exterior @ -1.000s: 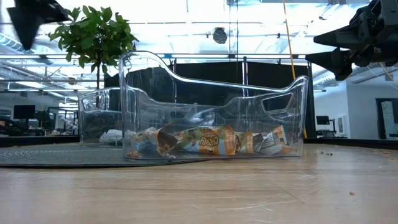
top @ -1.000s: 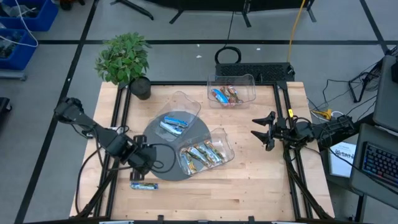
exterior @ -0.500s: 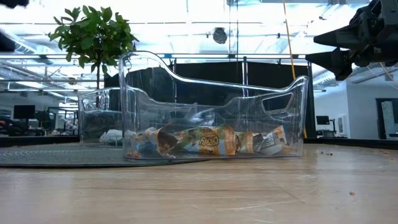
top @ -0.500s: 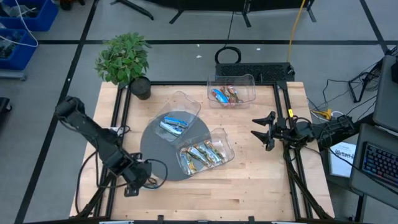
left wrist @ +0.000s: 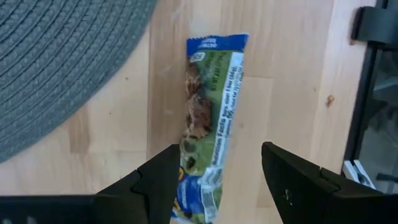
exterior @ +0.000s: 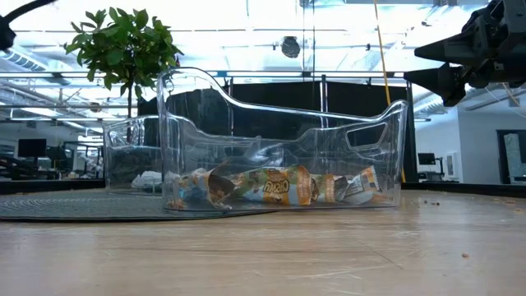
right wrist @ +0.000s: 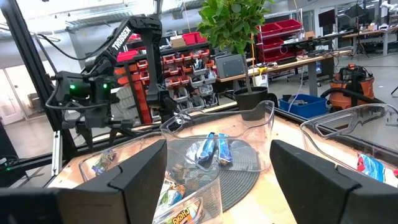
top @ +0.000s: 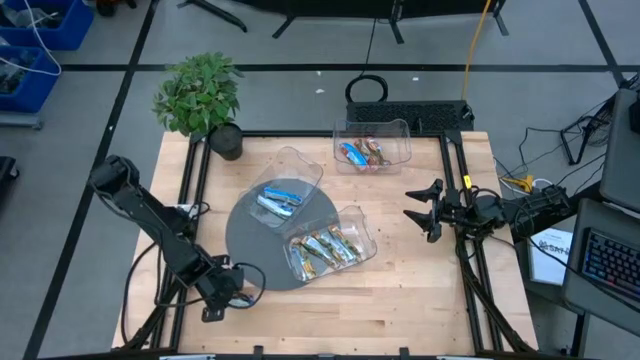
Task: Pick and place Granola Bars by type
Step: Put the blue granola bar into the top left transparent bin
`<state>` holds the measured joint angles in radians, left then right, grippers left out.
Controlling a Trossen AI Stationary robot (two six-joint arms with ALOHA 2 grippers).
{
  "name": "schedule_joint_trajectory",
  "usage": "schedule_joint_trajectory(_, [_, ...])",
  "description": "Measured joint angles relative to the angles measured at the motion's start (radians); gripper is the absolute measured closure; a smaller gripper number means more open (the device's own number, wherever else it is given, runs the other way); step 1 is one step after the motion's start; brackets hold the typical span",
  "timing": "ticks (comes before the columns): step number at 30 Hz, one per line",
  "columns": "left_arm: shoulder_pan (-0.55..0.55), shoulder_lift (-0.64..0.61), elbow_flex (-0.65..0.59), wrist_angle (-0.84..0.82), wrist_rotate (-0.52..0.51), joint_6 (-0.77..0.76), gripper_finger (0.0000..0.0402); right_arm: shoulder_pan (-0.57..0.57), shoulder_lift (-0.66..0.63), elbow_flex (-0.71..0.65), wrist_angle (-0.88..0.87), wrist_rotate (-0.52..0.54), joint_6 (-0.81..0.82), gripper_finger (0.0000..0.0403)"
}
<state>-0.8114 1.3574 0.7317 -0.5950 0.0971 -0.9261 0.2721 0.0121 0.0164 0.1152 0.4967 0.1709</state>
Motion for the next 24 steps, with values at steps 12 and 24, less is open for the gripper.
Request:
schedule_joint_trajectory(12, [-0.002,0.120,-0.006,0.047,-0.045,0.013,0.0172,0.000,0.000,0.000,0.000,0.000,0.000,0.0124])
schedule_joint_trajectory(24, [-0.003,0.198,-0.002,0.109,-0.064,-0.015,0.0208,0.000,0.000,0.000,0.000,0.000,0.000,0.0124])
